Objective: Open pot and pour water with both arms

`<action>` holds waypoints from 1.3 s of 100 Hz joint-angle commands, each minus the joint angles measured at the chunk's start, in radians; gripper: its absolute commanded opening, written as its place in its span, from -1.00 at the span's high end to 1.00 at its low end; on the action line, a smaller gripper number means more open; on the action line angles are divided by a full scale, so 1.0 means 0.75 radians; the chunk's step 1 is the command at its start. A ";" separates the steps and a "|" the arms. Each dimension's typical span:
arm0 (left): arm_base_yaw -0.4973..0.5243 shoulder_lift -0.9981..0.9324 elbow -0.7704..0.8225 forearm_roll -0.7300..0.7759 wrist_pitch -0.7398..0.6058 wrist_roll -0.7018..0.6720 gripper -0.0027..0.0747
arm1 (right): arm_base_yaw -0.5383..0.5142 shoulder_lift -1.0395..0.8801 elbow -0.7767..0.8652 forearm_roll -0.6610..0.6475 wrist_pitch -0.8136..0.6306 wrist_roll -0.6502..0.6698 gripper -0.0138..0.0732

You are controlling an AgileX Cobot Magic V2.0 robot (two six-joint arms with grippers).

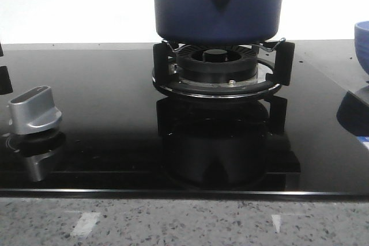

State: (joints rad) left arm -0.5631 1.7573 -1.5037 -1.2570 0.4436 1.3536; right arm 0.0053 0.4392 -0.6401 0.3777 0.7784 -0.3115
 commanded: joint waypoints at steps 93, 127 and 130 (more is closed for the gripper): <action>0.722 -0.425 -0.043 -0.192 0.534 -0.039 0.39 | -0.138 0.691 -0.467 -0.379 -0.037 0.445 -0.29; 0.752 -0.430 -0.043 -0.245 0.540 -0.039 0.39 | -0.337 1.041 -0.790 -0.468 0.187 0.445 -0.29; 0.752 -0.430 -0.043 -0.245 0.540 -0.039 0.39 | -0.337 1.058 -0.790 -0.476 0.187 0.445 -0.29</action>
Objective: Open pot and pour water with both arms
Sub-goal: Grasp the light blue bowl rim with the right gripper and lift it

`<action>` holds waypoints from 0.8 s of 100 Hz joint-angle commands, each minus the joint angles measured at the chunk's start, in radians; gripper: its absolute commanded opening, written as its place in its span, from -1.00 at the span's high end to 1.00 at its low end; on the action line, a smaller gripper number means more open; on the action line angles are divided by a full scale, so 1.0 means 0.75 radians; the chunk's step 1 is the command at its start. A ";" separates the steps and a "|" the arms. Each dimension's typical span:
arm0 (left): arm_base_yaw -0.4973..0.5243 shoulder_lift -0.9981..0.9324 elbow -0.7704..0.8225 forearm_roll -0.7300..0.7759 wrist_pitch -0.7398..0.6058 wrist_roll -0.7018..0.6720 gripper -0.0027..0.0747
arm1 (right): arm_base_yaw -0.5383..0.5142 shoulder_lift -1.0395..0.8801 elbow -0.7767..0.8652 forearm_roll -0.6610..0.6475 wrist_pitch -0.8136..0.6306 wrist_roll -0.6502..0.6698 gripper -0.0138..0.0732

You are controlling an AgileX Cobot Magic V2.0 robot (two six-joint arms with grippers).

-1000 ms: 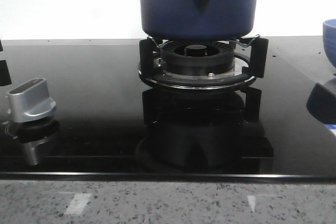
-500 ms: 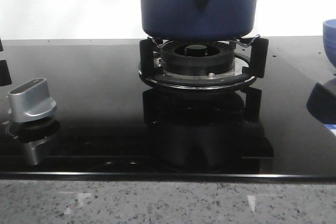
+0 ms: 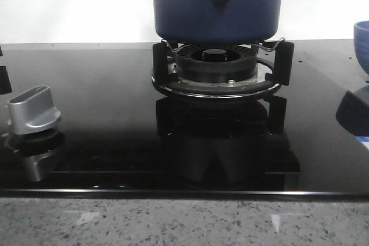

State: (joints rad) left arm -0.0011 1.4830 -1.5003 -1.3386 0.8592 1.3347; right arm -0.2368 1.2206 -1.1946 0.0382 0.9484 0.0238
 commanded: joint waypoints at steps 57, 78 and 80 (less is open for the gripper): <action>0.002 -0.064 -0.048 -0.136 -0.014 -0.014 0.39 | -0.014 0.314 -0.050 -0.051 -0.048 -0.002 -0.09; 0.002 -0.064 -0.048 -0.136 -0.014 -0.014 0.39 | -0.019 0.328 -0.050 -0.051 -0.062 -0.002 0.78; 0.002 -0.064 -0.048 -0.136 -0.014 -0.014 0.39 | -0.022 0.328 -0.050 -0.051 -0.062 -0.002 0.85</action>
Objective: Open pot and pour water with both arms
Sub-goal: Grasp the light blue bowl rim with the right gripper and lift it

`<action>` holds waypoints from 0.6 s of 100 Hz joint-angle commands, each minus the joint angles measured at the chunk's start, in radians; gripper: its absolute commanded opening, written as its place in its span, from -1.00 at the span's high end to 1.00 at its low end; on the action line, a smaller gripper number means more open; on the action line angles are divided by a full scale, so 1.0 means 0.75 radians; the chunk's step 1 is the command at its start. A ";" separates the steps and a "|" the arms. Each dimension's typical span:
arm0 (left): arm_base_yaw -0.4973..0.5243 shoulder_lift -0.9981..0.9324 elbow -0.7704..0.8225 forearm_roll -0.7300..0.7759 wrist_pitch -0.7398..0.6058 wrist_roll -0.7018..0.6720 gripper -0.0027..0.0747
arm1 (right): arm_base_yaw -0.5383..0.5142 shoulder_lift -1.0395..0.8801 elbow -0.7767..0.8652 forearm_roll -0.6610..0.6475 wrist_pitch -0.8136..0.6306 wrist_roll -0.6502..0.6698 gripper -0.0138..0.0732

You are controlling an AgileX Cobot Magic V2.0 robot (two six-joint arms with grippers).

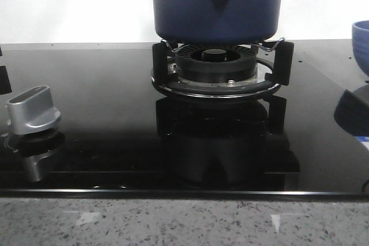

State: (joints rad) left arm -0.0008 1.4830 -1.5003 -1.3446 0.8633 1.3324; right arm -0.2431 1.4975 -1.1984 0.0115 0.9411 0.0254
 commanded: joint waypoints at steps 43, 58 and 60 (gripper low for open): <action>0.002 -0.064 -0.048 -0.128 -0.020 -0.011 0.39 | -0.017 -0.092 -0.216 0.071 0.053 -0.004 0.83; 0.002 -0.064 -0.048 -0.128 -0.020 -0.011 0.39 | 0.021 -0.092 -0.397 0.086 0.157 -0.010 0.83; 0.002 -0.064 -0.048 -0.128 -0.020 -0.011 0.39 | 0.028 -0.090 -0.423 0.086 0.171 -0.010 0.83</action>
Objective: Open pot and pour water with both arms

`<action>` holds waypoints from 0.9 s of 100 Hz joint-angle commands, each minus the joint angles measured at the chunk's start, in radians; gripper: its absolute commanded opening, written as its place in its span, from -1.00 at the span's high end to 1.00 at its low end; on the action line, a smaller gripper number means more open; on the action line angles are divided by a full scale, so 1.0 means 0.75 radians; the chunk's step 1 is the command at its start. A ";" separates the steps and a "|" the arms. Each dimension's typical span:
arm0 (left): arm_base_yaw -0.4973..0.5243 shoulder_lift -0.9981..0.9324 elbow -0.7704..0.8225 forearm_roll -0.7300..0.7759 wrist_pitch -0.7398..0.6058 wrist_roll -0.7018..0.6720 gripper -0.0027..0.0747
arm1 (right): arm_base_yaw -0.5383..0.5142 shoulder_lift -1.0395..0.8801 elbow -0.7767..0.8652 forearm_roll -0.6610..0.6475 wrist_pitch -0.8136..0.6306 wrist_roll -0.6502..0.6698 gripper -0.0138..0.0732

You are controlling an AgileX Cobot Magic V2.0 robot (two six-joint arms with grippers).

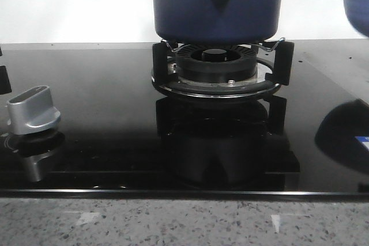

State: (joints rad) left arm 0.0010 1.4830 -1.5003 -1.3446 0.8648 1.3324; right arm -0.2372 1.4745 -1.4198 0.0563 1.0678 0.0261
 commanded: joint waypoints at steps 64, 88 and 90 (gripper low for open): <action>-0.001 -0.064 -0.048 -0.128 -0.022 -0.011 0.39 | 0.383 0.062 -0.607 0.118 -0.014 -0.035 0.83; -0.001 -0.064 -0.048 -0.128 -0.022 -0.011 0.39 | 0.536 0.156 -0.641 0.118 -0.238 -0.103 0.83; -0.001 -0.064 -0.048 -0.128 -0.022 -0.011 0.39 | 0.545 0.163 -0.641 0.118 -0.263 -0.106 0.83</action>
State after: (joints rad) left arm 0.0010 1.4830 -1.5003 -1.3446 0.8648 1.3324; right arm 0.1491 1.6234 -1.8612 0.1300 1.0175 -0.0267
